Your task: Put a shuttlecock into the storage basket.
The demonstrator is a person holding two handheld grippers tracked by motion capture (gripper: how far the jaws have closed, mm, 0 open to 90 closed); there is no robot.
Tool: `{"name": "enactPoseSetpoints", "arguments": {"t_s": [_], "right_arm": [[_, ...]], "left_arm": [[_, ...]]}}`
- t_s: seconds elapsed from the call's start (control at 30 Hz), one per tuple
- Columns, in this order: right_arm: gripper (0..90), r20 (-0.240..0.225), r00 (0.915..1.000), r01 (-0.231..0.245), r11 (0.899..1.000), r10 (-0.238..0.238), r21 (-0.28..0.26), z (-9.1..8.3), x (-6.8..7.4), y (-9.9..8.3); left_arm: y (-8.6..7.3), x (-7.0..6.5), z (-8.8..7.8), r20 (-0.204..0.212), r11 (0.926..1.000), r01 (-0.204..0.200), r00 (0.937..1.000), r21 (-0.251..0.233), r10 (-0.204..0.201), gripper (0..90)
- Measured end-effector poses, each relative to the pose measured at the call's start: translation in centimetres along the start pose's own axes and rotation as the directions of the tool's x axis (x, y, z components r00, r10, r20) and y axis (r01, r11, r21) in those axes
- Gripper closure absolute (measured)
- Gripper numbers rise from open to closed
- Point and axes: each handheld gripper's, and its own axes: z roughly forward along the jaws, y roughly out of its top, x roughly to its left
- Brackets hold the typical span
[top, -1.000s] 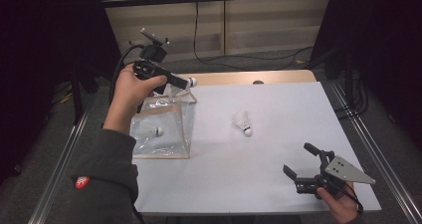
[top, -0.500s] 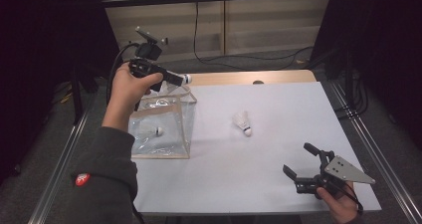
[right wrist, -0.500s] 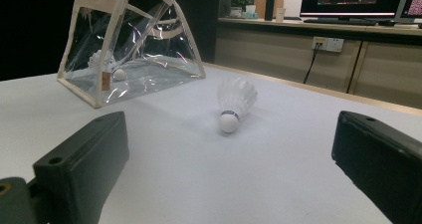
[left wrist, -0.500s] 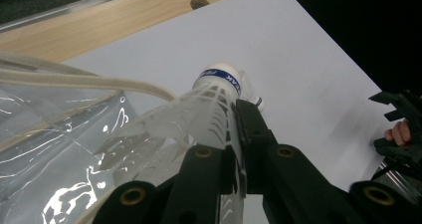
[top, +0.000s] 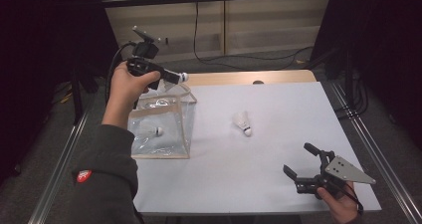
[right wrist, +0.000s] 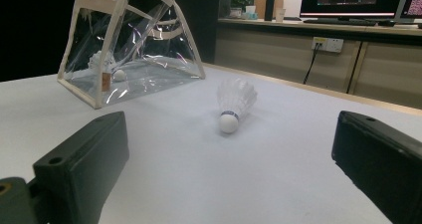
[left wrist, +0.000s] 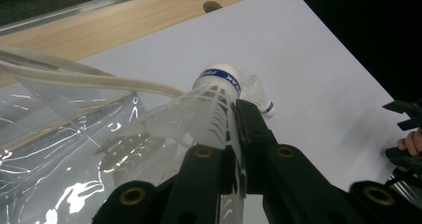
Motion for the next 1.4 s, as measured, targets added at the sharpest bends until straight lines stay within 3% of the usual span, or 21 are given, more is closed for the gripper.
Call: {"name": "enactPoseSetpoints", "arguments": {"t_s": [0.47, 1.4], "right_arm": [[1.1, -0.002, 1.0, -0.001, 1.0, 0.001, 0.001, 0.0, 0.0, 0.0], [1.1, -0.01, 0.9999, -0.002, 1.0, 0.002, 0.0, 0.5, 0.2, 0.1]], "left_arm": [[-0.1, 0.8, 0.3, -0.054, 0.9998, 0.016, 0.9984, 0.006, -0.016, 87.8], [-0.7, 1.6, -0.3, -0.068, 0.9991, 0.041, 0.9969, -0.013, -0.041, 87.8]]}}
